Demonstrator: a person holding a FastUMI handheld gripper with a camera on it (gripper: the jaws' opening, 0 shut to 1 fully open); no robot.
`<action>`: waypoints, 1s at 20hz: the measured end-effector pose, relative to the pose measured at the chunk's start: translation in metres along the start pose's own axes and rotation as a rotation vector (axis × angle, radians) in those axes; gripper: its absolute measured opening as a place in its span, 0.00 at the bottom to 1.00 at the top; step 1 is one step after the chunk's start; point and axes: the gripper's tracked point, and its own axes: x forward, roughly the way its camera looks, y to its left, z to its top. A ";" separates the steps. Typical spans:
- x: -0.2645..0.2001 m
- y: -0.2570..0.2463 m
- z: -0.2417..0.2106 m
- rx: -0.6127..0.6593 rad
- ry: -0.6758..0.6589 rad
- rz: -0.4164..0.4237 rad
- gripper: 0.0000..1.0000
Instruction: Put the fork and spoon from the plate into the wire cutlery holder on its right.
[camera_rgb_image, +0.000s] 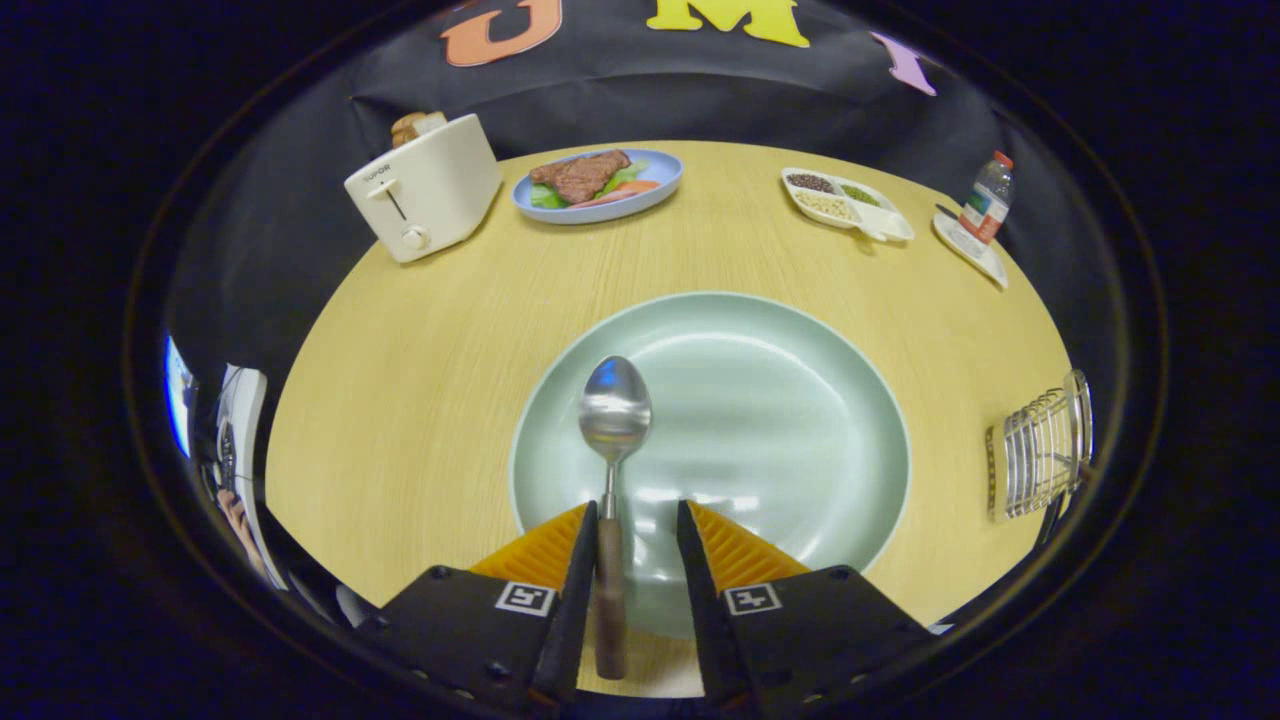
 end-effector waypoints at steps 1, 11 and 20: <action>0.000 0.002 0.000 -0.001 0.000 0.006 0.42; -0.008 0.005 -0.006 0.016 0.021 0.085 0.02; -0.073 -0.037 0.014 0.033 -0.118 0.133 0.02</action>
